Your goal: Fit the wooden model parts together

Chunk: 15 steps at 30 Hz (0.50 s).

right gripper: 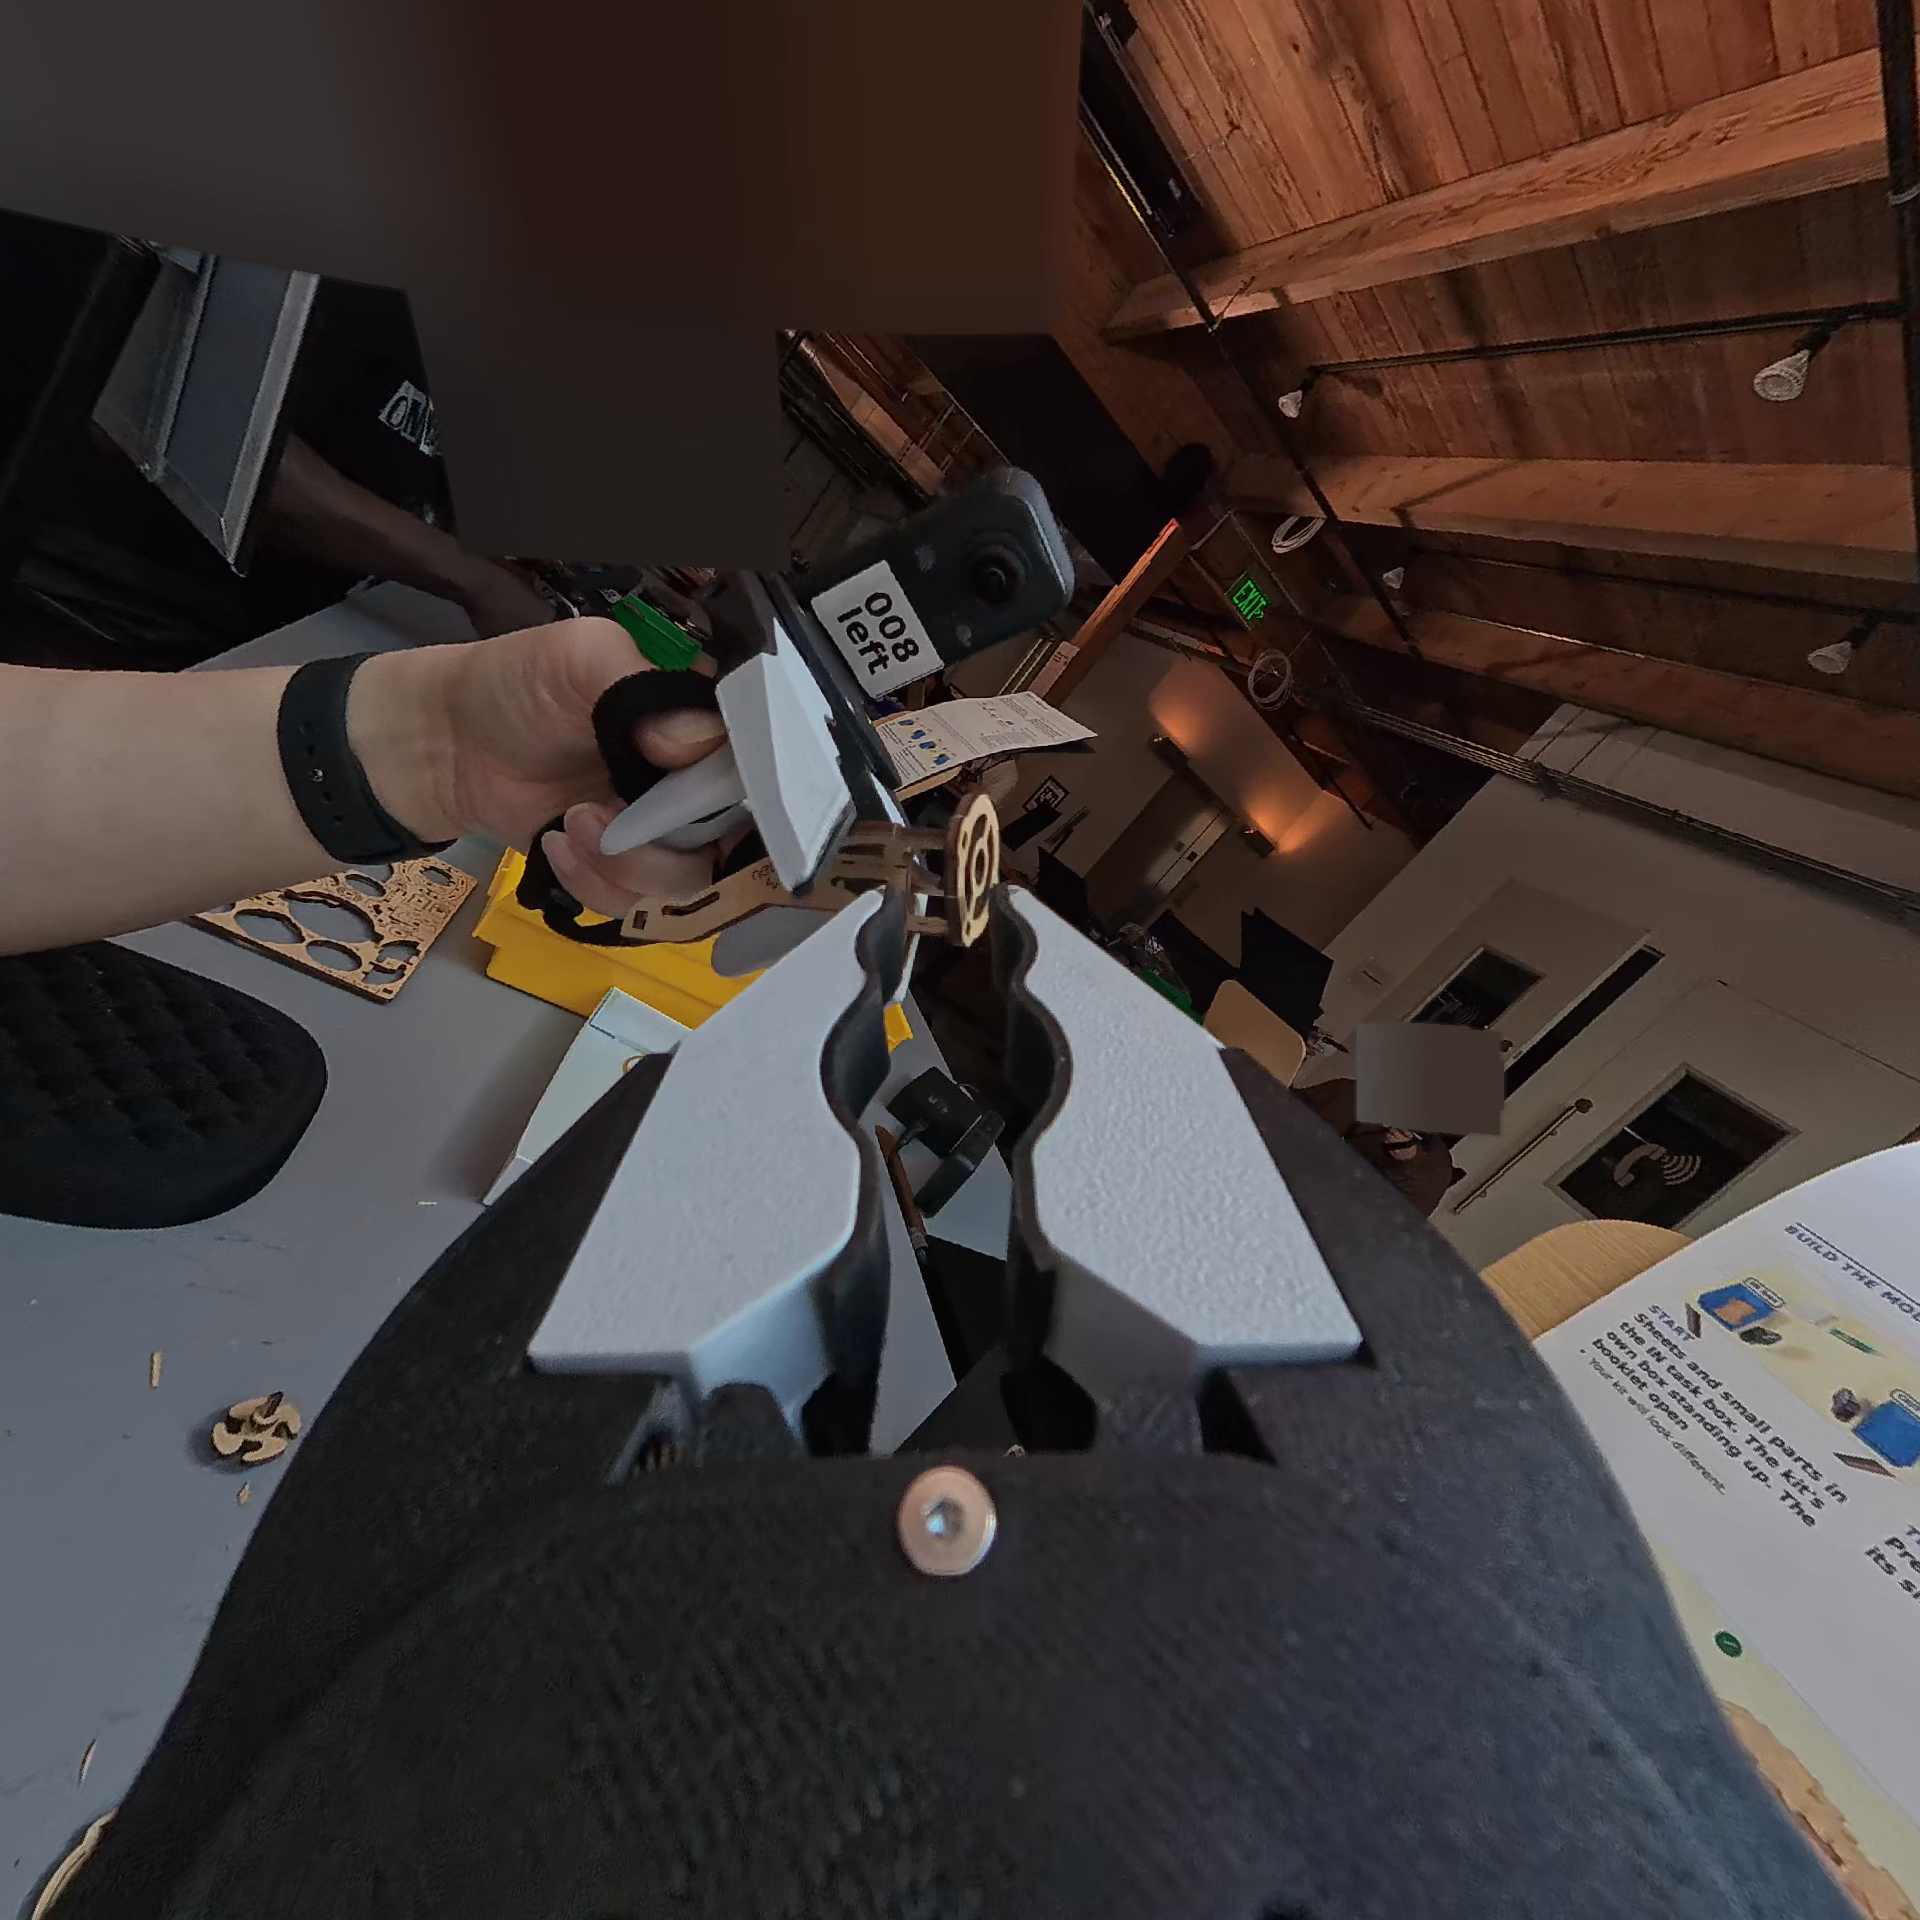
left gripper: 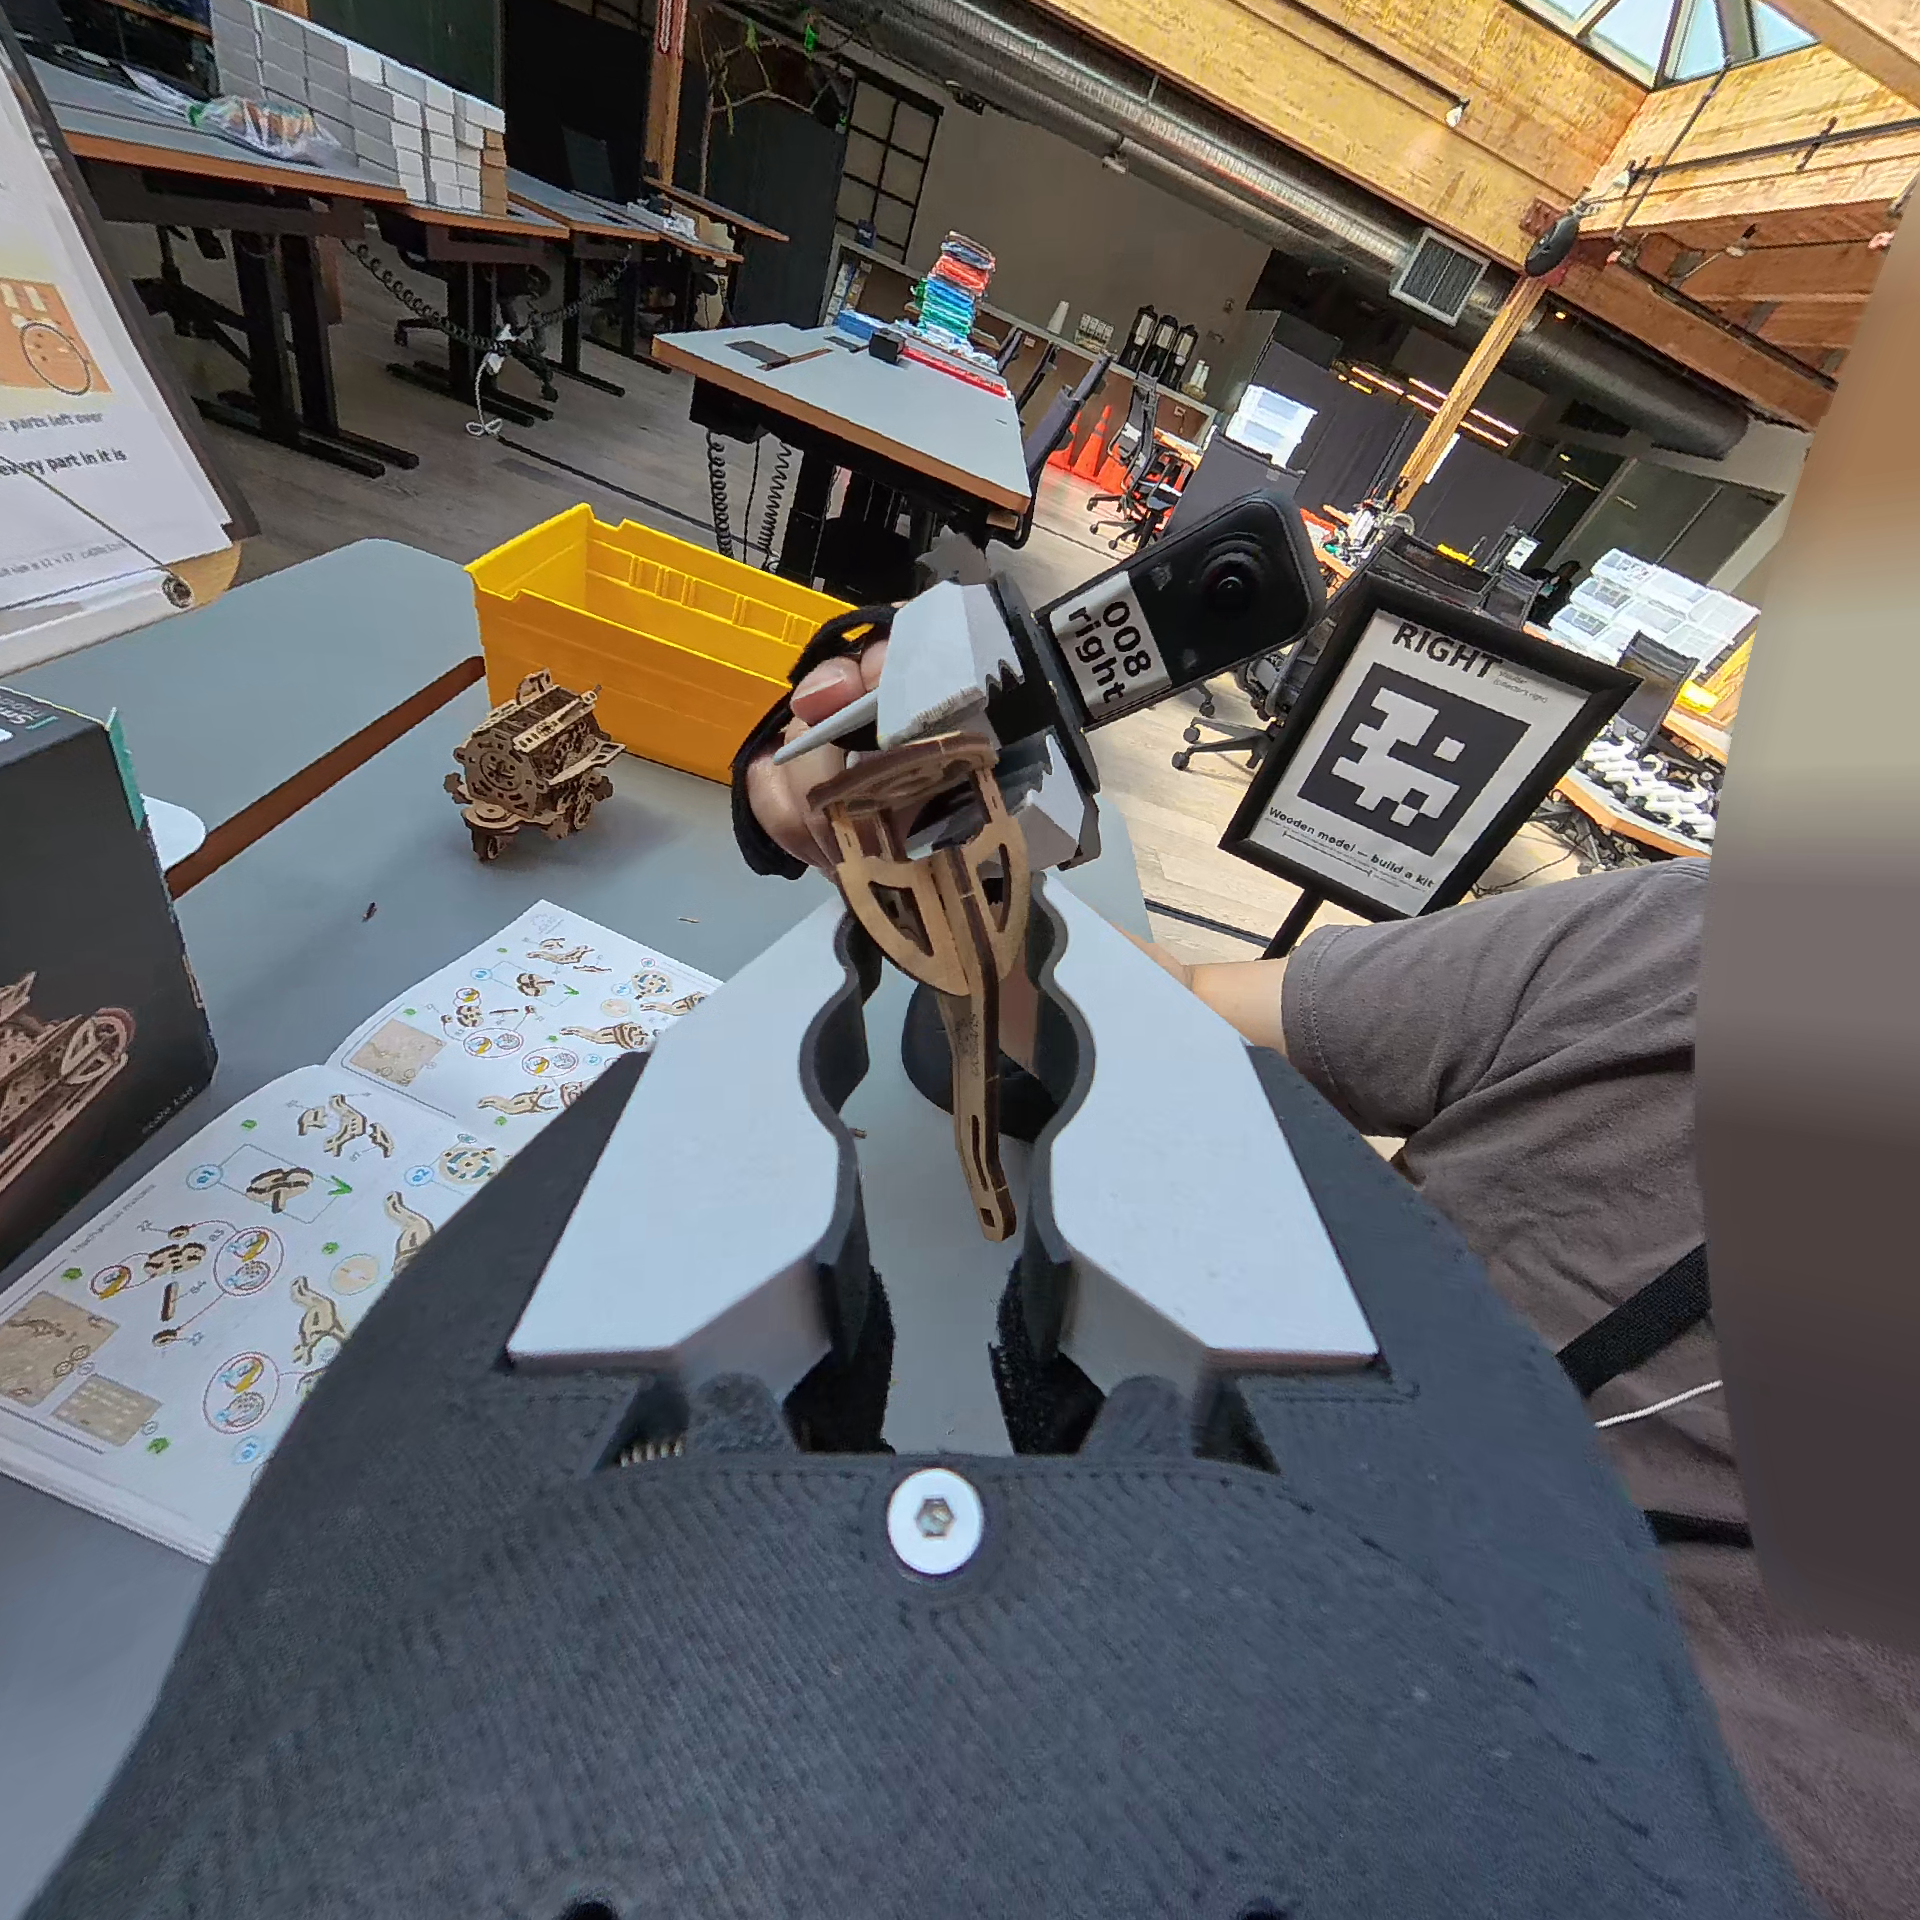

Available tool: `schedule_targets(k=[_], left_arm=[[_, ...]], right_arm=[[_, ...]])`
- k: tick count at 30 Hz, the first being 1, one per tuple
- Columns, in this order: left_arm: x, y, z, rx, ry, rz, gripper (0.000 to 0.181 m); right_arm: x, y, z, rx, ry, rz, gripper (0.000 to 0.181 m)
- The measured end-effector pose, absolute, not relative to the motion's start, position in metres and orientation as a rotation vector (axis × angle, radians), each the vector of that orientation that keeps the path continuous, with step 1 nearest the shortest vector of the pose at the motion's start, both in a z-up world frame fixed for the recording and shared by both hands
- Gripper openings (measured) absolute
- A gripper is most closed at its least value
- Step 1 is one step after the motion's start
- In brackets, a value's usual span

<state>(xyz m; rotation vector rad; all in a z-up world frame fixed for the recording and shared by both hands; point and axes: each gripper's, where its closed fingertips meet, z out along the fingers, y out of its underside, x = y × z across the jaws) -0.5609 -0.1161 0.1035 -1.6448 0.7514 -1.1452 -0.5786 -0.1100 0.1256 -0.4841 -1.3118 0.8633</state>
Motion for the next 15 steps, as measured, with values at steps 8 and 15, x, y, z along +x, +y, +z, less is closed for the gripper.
schedule_targets(k=[8, 15], left_arm=[[-0.565, -0.128, 0.122, -1.524, 0.709, -1.422, 0.025], [-0.563, -0.136, 0.131, -1.449, 0.714, -1.557, 0.025]], right_arm=[[-0.577, -0.125, 0.128, -0.45, -1.348, 0.975, 0.039], [-0.586, -0.127, 0.133, -0.446, -1.324, 0.712, 0.042]])
